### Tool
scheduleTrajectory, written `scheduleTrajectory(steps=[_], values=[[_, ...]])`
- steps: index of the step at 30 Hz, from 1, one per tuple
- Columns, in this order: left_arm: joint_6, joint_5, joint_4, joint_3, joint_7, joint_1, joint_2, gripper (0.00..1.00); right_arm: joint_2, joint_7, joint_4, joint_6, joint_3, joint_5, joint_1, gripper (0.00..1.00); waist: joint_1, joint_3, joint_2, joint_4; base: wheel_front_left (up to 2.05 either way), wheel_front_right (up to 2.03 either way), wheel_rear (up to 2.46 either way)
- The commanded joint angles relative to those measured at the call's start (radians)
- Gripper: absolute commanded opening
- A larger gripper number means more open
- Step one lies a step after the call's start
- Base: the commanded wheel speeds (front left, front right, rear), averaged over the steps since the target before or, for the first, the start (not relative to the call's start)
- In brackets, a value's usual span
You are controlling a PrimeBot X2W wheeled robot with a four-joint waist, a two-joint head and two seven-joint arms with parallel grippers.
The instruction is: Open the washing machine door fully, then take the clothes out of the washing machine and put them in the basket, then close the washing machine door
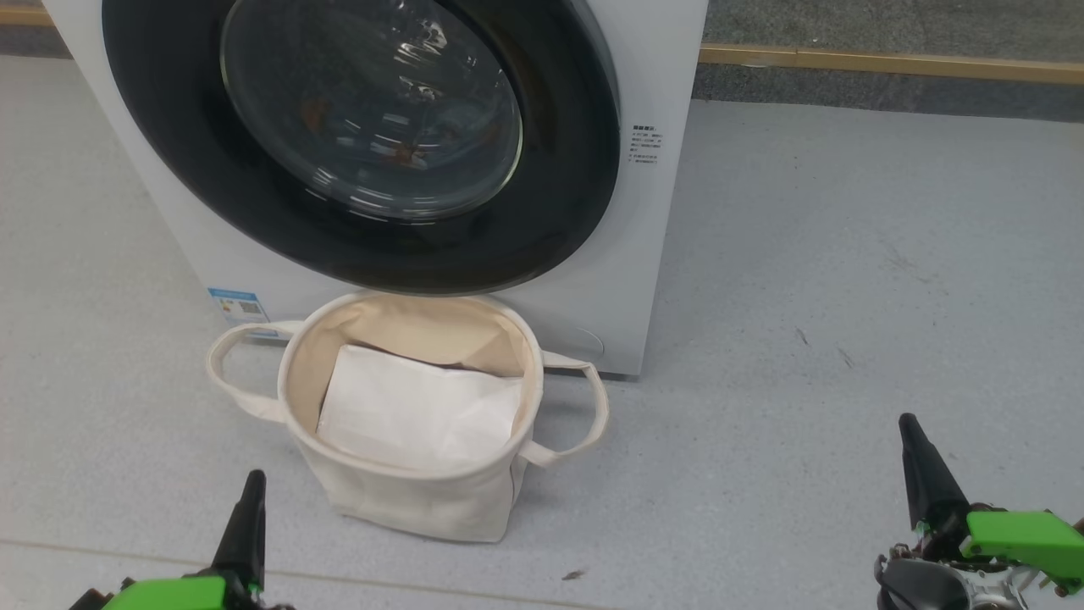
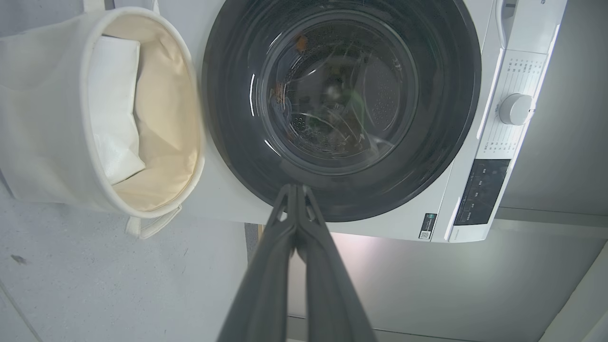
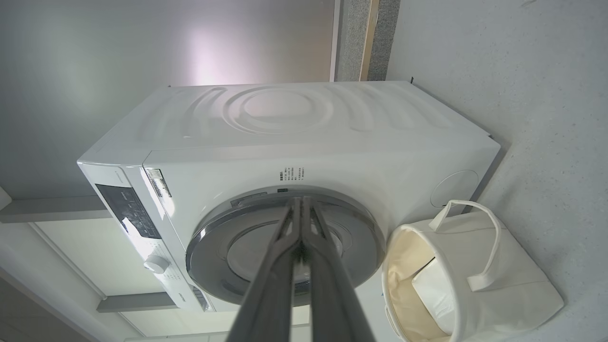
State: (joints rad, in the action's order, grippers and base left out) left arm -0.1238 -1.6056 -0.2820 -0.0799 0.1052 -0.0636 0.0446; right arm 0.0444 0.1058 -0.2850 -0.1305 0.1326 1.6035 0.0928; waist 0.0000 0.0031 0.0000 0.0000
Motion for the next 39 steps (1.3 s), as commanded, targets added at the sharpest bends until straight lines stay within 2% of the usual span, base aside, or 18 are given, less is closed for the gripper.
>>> scheduleTrajectory(steps=[1, 39], values=[[-0.007, -0.003, 0.037, -0.033, 0.008, -0.044, 0.006, 0.00, 0.006, 0.007, 0.040, 0.000, -0.019, 0.006, 0.015, 0.00, 0.0000, 0.000, 0.0000, 0.000, 0.00, 0.00, 0.00], [-0.007, -0.003, 0.037, -0.033, 0.008, -0.044, 0.006, 0.00, 0.006, 0.007, 0.040, 0.000, -0.019, 0.006, 0.015, 0.00, 0.0000, 0.000, 0.0000, 0.000, 0.00, 0.00, 0.00]])
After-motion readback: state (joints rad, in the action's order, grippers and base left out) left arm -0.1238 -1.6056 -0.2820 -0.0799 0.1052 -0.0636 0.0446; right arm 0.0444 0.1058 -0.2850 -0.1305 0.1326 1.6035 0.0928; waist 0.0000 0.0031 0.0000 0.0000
